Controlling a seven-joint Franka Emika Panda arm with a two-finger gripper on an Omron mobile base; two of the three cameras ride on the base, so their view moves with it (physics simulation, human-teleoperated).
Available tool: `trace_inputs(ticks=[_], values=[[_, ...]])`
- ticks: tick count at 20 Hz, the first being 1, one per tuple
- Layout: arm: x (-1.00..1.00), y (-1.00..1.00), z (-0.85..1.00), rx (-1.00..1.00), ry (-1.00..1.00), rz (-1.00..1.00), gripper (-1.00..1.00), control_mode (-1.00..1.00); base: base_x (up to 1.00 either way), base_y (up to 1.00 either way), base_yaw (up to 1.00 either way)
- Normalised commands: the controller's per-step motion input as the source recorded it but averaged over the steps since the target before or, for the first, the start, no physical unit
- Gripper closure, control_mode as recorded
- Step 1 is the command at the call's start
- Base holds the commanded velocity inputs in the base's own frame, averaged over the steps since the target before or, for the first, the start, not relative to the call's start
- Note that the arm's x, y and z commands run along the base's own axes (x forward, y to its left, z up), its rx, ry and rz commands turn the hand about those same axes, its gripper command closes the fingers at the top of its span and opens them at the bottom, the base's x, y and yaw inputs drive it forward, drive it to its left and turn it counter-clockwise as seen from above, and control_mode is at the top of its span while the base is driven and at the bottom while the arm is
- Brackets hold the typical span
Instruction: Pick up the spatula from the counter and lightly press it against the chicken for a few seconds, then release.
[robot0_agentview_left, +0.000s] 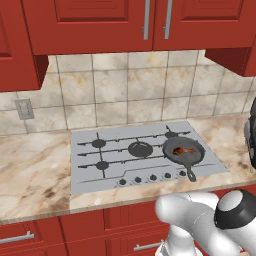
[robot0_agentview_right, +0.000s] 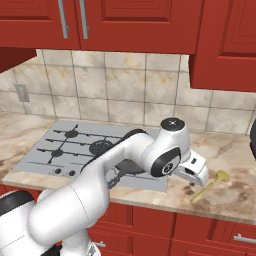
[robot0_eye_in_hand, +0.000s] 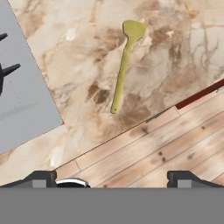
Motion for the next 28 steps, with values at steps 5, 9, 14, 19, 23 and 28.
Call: trace_inputs(ticks=[5,9,14,19,23,28], values=[[0.01,-0.23,-0.17,0.00,0.00,0.00,-1.00,-1.00,0.00,0.00,0.00],[0.03,-0.19,-0.18,0.00,0.00,0.02,-1.00,-1.00,0.00,0.00,0.00],[0.12,-0.13,-0.12,0.00,0.00,0.02,-1.00,-1.00,0.00,0.00,0.00],[0.19,-0.06,-0.05,0.01,0.00,0.03,-1.00,-1.00,0.00,0.00,0.00],[0.17,-0.11,-0.11,0.00,0.00,0.02,-1.00,-1.00,0.00,0.00,0.00],[0.11,-0.22,-0.22,0.00,0.00,0.01,-1.00,-1.00,0.00,0.00,0.00]])
